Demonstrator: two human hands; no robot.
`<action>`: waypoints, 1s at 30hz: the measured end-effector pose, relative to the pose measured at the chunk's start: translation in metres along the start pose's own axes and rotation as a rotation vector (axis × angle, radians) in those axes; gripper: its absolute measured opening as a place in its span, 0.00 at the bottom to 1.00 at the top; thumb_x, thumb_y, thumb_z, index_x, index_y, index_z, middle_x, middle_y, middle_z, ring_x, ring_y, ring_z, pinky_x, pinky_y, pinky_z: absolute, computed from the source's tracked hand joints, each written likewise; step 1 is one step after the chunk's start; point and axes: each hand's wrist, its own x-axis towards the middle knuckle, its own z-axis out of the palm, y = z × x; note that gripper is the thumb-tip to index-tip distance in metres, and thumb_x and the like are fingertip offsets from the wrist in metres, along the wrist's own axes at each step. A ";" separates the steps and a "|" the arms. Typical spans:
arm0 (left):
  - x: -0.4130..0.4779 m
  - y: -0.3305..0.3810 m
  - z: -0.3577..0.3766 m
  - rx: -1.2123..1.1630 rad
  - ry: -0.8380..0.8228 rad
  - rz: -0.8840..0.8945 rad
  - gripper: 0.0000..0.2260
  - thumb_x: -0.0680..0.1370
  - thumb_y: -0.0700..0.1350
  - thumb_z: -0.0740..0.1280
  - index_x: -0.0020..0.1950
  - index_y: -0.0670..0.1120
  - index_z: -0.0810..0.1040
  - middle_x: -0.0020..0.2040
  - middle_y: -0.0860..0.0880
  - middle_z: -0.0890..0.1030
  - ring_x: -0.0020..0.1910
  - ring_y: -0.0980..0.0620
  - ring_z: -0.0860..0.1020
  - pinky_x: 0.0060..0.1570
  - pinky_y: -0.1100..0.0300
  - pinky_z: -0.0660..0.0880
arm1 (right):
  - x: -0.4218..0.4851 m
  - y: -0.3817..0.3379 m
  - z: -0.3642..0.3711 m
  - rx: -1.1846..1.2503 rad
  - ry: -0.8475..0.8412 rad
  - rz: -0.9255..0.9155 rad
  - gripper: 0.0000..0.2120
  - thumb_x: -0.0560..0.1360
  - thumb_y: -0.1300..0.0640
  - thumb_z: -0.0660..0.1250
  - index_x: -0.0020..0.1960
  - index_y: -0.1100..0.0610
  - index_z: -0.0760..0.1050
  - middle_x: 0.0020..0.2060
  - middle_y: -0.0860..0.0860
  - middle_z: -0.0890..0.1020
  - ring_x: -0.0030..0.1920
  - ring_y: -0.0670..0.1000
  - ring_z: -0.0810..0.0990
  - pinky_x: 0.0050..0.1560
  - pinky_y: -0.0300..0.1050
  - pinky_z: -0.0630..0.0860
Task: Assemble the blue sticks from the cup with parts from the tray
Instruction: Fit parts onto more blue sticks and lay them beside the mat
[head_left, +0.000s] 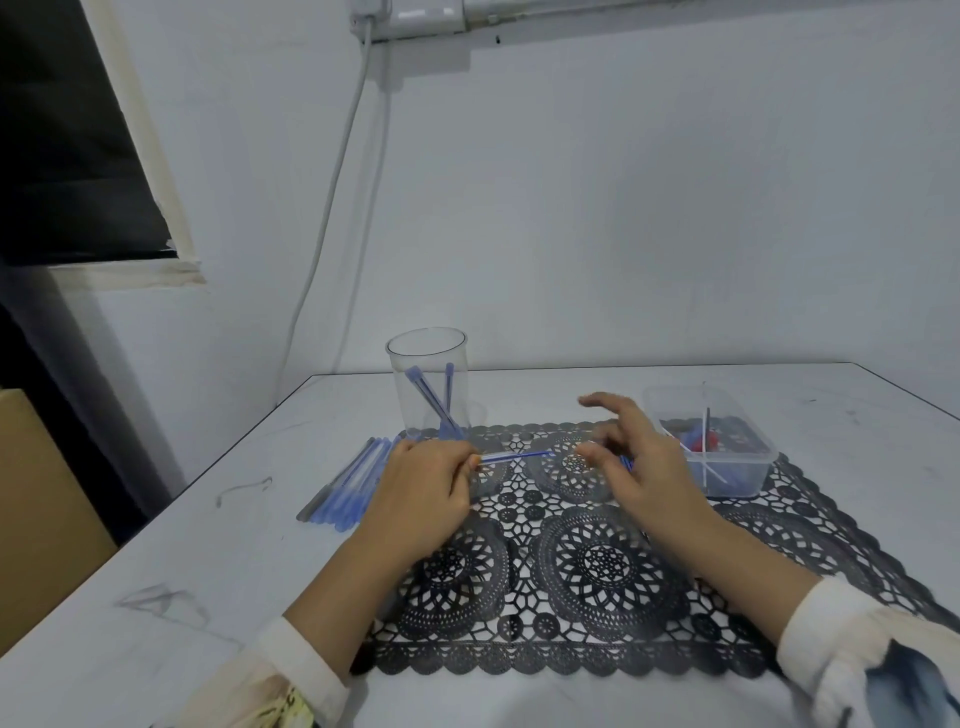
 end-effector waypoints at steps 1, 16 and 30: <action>0.000 0.000 0.000 0.005 -0.003 -0.005 0.11 0.81 0.46 0.56 0.40 0.51 0.72 0.31 0.57 0.71 0.33 0.64 0.67 0.59 0.57 0.62 | 0.001 0.001 -0.001 -0.006 0.012 0.031 0.13 0.74 0.59 0.67 0.57 0.49 0.71 0.35 0.45 0.80 0.36 0.44 0.79 0.40 0.36 0.77; 0.000 0.002 0.001 0.023 -0.025 -0.036 0.12 0.81 0.46 0.55 0.43 0.47 0.76 0.35 0.54 0.76 0.36 0.58 0.71 0.64 0.53 0.62 | 0.002 0.013 0.006 -0.361 -0.473 0.004 0.10 0.75 0.60 0.66 0.56 0.57 0.80 0.49 0.52 0.78 0.45 0.44 0.71 0.50 0.31 0.67; -0.001 0.006 -0.001 0.061 -0.060 -0.015 0.12 0.81 0.47 0.55 0.43 0.48 0.75 0.36 0.54 0.76 0.37 0.55 0.71 0.59 0.57 0.62 | 0.002 0.010 0.003 -0.359 -0.252 -0.026 0.18 0.73 0.56 0.70 0.62 0.52 0.76 0.48 0.46 0.75 0.45 0.41 0.71 0.52 0.35 0.71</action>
